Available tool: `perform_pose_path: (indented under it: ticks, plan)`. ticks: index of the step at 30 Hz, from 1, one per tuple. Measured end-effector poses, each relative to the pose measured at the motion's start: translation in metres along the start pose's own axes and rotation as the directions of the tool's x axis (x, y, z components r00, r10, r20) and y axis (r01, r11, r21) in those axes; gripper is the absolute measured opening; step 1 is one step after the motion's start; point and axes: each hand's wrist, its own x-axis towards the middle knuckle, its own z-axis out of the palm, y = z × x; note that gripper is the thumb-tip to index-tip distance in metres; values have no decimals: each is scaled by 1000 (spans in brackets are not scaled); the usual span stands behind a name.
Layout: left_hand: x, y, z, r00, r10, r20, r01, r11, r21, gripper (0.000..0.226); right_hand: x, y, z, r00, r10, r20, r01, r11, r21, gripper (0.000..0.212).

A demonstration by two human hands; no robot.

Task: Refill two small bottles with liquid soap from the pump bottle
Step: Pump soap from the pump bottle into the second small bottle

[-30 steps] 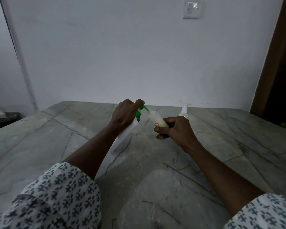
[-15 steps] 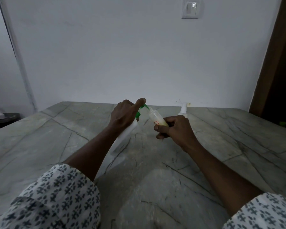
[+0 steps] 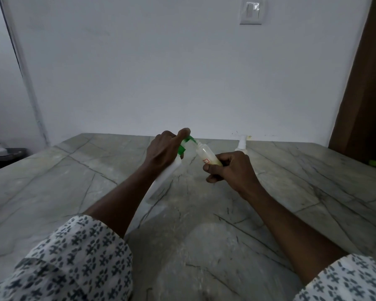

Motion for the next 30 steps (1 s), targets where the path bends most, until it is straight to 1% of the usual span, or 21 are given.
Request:
perform_pose_path:
  ticks: [3,6,8,11,16,20,27,30]
  plan:
    - [1,-1,-2,998,-34,59,40,995,-92,81,0,-1,0,1000,-1,-10,1,1000,3,39]
    - [-2,-2,-6,989,-10,144,37,981,-192,75,0,-3,0,1000,-3,-16,3,1000,10,34]
    - [-1,-3,-9,984,10,177,33,971,-238,75,0,-5,1,1000,-3,-16,4,999,36,30]
    - [0,-4,-10,977,19,212,34,970,-243,89,0,-7,0,1000,1,-16,0,999,39,31]
    - [-1,-1,-11,960,18,279,50,971,-235,86,1,-6,-2,1000,13,-1,-13,1000,28,30]
    - [-4,2,-12,960,0,279,75,963,-258,84,1,-4,-2,1000,10,3,-10,1000,30,31]
    - [-5,6,-9,980,-42,196,100,951,-294,52,2,-1,0,1000,-5,23,5,1000,9,36]
    - [-4,4,-7,984,-34,173,80,960,-268,52,1,3,2,1000,-5,26,6,1000,-24,38]
